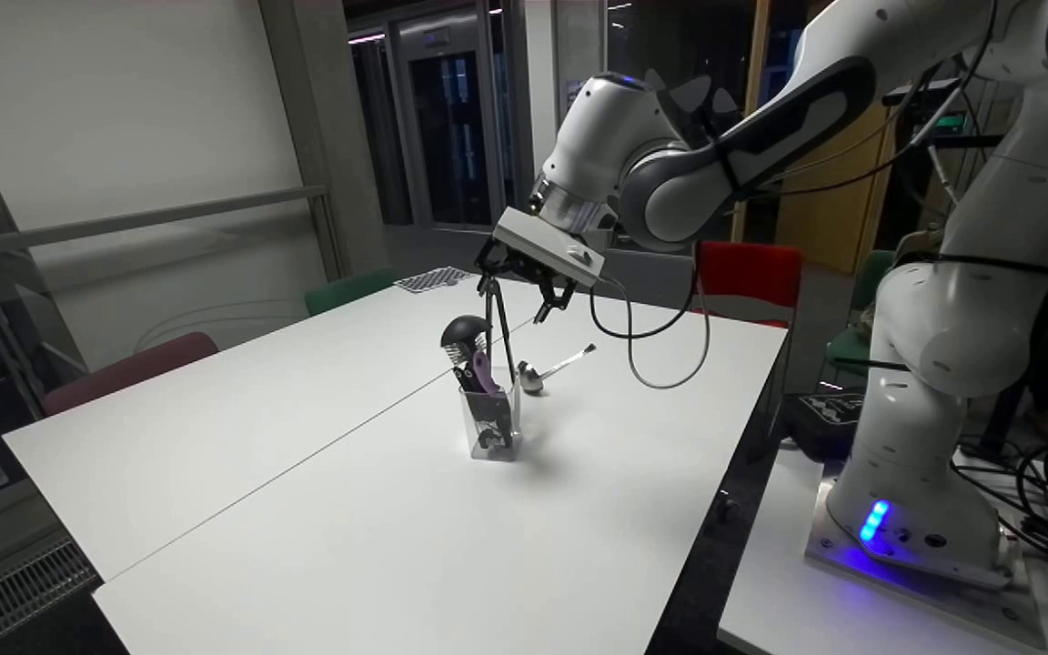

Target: Pick up the spoon and put it in the cup

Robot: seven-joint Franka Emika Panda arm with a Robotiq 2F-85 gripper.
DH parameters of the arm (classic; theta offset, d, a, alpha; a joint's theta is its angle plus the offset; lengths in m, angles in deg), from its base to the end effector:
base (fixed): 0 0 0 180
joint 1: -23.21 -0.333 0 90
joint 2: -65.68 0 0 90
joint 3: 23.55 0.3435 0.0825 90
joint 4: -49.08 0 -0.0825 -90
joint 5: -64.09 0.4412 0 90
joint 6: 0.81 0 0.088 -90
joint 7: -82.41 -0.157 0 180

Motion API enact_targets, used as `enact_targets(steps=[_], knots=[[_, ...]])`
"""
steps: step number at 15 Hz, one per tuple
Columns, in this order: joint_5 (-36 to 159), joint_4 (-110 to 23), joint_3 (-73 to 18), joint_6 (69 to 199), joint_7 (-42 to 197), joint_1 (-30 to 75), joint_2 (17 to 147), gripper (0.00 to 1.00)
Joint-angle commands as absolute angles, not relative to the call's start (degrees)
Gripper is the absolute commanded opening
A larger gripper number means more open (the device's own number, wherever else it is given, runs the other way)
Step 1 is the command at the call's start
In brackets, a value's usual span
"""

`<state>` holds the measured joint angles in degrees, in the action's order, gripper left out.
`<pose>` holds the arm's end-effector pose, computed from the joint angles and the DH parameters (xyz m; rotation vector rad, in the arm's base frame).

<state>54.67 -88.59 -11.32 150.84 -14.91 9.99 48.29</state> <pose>0.5014 0.2410 0.4421 -2.2859 1.4378 -0.5738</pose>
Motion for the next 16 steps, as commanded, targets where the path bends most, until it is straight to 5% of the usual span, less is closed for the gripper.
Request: enact_targets(steps=[1,16], knots=[[56.33,-88.62,-8.97,150.88,-13.62,12.43,48.07,1.0],[84.52,-92.34,-12.18,138.95,3.9,11.23,42.89,1.0]])
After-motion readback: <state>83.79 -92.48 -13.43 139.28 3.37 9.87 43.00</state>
